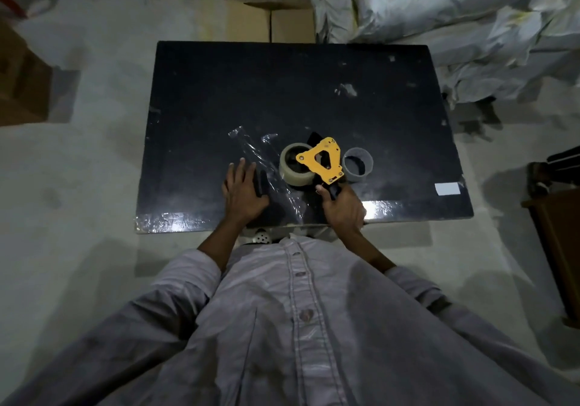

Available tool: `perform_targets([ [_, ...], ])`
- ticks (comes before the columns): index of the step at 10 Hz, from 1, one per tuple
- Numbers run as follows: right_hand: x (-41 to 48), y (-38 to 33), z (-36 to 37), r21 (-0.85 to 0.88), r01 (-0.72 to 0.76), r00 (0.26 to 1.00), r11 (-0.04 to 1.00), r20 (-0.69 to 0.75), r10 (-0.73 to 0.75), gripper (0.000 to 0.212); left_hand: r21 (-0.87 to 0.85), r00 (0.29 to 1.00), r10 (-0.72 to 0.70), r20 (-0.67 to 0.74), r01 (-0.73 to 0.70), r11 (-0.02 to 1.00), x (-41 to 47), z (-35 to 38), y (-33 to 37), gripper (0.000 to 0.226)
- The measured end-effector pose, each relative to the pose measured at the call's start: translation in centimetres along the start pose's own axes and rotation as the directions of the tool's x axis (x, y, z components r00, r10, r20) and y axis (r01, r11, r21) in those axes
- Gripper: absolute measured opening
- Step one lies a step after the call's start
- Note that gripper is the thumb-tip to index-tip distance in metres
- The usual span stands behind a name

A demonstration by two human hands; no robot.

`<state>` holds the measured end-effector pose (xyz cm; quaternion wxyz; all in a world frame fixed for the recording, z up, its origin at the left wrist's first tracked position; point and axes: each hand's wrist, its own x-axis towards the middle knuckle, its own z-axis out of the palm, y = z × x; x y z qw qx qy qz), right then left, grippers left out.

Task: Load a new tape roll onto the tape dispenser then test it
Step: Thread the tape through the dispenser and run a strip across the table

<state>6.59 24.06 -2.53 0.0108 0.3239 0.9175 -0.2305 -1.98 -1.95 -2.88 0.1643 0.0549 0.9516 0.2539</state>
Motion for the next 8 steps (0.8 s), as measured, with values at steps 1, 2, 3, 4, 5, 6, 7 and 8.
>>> perform_targets([
  [1, 2.3, -1.5, 0.6, 0.017, -0.079, 0.996, 0.997, -0.03, 0.08, 0.078, 0.013, 1.0, 0.01, 0.012, -0.01, 1.0, 1.7, -1.0, -1.0, 0.116],
  [2, 3.8, -2.6, 0.7, 0.062, -0.14, 0.989, 0.988, -0.037, 0.143, 0.074, 0.037, 1.0, 0.013, 0.012, -0.013, 0.999, 3.3, -2.0, -1.8, 0.114],
  [3, 4.2, -2.6, 1.2, 0.098, -0.155, 0.986, 0.983, -0.048, 0.16, 0.074, 0.057, 1.0, 0.023, -0.011, -0.023, 0.998, 4.6, -2.5, -2.1, 0.113],
  [4, 3.7, -2.3, 1.2, 0.091, -0.131, 0.982, 0.987, -0.128, 0.142, 0.076, 0.065, 1.0, 0.029, 0.009, -0.03, 0.997, 5.1, -2.5, -1.6, 0.111],
  [5, 3.2, -1.9, 0.9, -0.024, -0.089, 0.966, 0.996, -0.246, 0.08, 0.073, 0.069, 0.998, 0.064, 0.02, -0.065, 0.996, 5.4, -2.1, -1.0, 0.11],
  [6, 3.1, -2.1, 0.4, -0.138, -0.027, 0.956, 0.99, -0.294, -0.015, 0.071, 0.086, 0.997, 0.079, 0.016, -0.081, 0.993, 5.2, -2.2, -0.2, 0.111],
  [7, 3.5, -2.2, 0.1, -0.164, 0.09, 0.956, 0.982, -0.263, -0.131, 0.063, 0.088, 0.997, 0.078, 0.008, -0.078, 0.993, 5.1, -1.6, 0.5, 0.111],
  [8, 3.8, -2.6, -0.3, -0.133, 0.227, 0.936, 0.965, -0.243, -0.254, 0.054, 0.079, 0.992, 0.114, -0.046, -0.111, 0.991, 4.8, -1.2, 1.8, 0.114],
])
